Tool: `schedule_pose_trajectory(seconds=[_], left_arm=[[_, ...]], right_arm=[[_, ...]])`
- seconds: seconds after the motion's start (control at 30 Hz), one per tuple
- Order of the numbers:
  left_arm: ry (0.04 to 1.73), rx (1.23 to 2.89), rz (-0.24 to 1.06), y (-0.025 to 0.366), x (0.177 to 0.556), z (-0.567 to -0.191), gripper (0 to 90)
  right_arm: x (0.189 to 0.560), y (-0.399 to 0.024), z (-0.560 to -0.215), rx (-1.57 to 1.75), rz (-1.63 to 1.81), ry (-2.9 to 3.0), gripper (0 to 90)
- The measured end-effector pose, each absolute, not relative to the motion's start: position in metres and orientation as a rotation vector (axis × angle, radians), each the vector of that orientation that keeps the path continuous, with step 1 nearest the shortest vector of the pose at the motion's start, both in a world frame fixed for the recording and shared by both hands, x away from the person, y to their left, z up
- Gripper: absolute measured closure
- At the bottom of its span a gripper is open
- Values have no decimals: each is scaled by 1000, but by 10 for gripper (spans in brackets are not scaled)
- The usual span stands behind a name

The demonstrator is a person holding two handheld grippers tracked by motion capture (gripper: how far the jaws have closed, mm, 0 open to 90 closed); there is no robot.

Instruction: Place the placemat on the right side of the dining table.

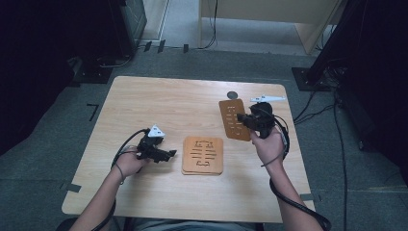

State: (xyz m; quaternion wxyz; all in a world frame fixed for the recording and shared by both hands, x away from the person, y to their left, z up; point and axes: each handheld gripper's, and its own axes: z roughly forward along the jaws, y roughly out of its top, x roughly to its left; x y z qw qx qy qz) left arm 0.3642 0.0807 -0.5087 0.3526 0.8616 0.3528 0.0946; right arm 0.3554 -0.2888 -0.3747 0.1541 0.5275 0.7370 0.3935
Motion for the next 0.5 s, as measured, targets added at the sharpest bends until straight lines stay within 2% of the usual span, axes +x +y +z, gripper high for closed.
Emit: schedule_pose_trajectory(seconds=[0.5], left_arm=[[899,2232,257,80,363,-510,162]], right_arm=[[358,-313,-373,1554,1120,2020,874]])
